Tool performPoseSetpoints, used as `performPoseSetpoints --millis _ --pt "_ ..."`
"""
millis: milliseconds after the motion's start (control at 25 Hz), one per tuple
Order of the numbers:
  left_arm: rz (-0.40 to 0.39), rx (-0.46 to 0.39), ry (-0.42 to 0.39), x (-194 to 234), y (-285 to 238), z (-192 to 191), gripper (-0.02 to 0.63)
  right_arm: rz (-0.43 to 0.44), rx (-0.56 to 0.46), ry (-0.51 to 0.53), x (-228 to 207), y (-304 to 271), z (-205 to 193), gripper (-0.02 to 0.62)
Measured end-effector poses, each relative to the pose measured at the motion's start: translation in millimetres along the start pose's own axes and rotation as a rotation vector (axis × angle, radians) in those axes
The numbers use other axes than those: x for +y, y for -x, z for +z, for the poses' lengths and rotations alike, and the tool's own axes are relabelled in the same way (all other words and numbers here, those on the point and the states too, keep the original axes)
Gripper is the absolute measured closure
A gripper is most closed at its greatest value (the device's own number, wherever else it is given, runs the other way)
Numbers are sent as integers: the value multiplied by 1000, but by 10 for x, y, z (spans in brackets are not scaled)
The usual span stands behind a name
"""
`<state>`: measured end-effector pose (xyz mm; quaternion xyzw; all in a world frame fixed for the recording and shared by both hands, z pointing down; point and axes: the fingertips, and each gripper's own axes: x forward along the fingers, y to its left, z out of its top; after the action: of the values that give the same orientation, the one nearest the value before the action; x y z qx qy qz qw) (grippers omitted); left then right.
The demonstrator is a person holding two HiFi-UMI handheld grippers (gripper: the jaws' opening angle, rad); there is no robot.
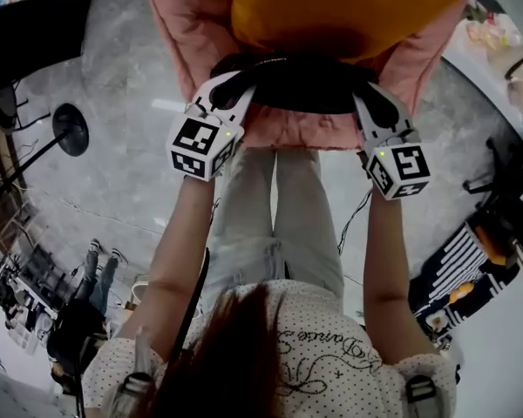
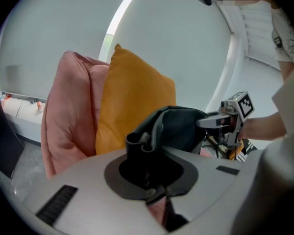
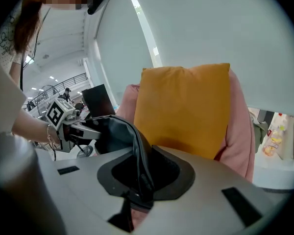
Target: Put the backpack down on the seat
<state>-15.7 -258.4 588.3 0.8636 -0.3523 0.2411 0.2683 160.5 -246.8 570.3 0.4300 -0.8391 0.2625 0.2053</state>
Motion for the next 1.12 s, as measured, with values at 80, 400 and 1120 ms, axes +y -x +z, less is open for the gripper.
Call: performPoseSetpoints --millis 80,400,1120 --pt "9 18 10 45 -137 -127 572 7 20 -12 -76 -95 -147 529" --pt "9 91 27 136 -691 -525 568 2 89 -57 -418 -362 -679 528" --pt "-49 201 27 228 -1342 -1165 569 -23 189 -144 -824 -793 -1540 520"
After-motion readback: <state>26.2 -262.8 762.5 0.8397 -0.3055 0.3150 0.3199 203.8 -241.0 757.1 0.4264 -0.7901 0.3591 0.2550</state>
